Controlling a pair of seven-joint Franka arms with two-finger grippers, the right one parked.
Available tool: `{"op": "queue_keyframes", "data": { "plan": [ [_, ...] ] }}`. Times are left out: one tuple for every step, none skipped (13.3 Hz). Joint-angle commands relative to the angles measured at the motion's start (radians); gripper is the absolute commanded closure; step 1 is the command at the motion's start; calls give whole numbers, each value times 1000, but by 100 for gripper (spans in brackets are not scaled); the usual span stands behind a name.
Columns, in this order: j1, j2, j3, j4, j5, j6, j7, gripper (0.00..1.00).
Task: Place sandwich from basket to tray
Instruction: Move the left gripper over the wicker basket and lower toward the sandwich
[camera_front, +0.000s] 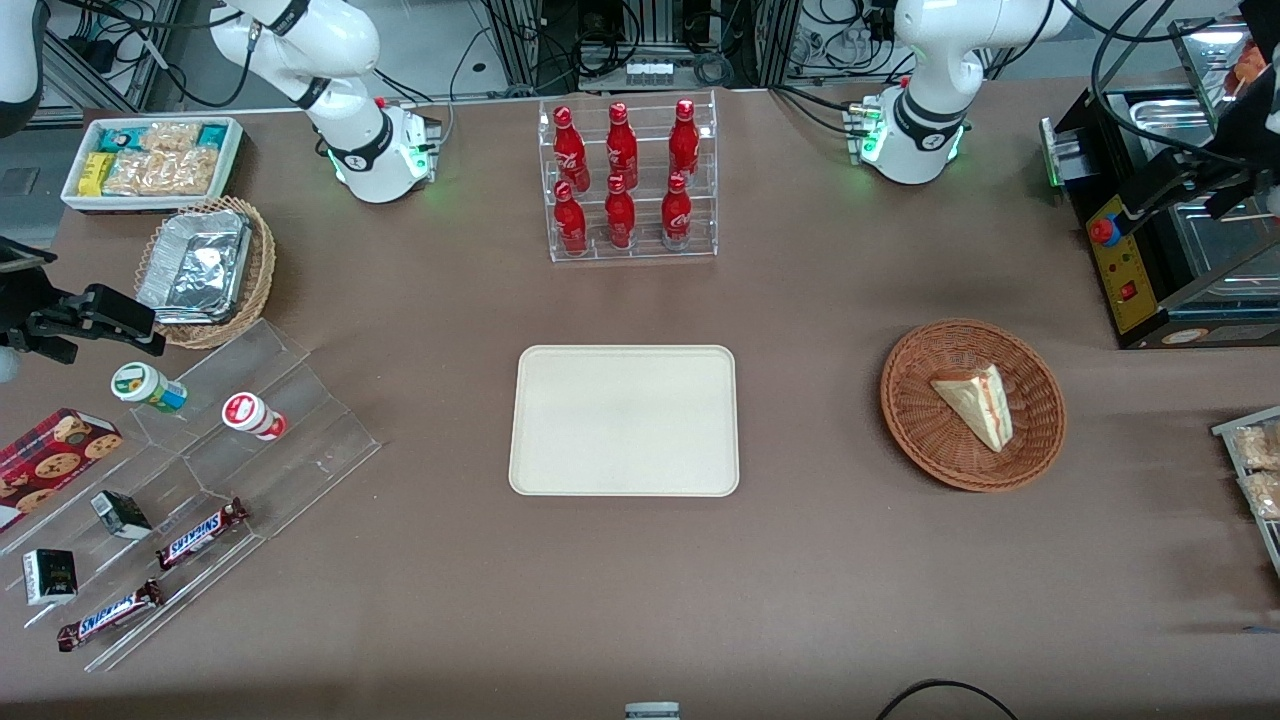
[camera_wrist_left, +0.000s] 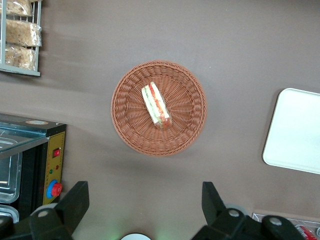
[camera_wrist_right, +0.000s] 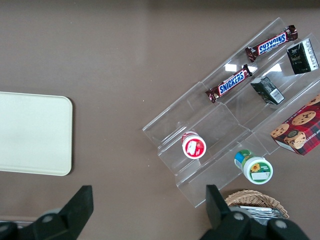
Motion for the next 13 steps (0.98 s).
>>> {"op": "queue_keyframes", "data": {
  "plan": [
    [1, 35, 3, 45, -13, -35, 21, 0],
    [-4, 45, 5, 46, -11, -35, 19, 0],
    [-4, 62, 5, 45, -3, -35, 13, 0],
    [-2, 76, 5, 40, -2, -28, 4, 0],
    [-1, 105, 5, 39, 7, -20, -8, 0],
    [0, 133, 5, 34, 15, -11, -51, 0],
    [1, 159, 5, 16, 18, 20, -126, 0],
    [4, 176, 5, -18, 18, 56, -176, 0],
    [9, 194, 5, -59, 17, 96, -197, 0],
    [12, 203, 6, -104, 14, 147, -218, 0],
    [12, 208, 6, -154, 15, 222, -273, 0],
    [12, 213, 6, -212, 15, 306, -339, 0],
    [13, 220, 8, -266, 18, 380, -381, 0]
  ]
}}
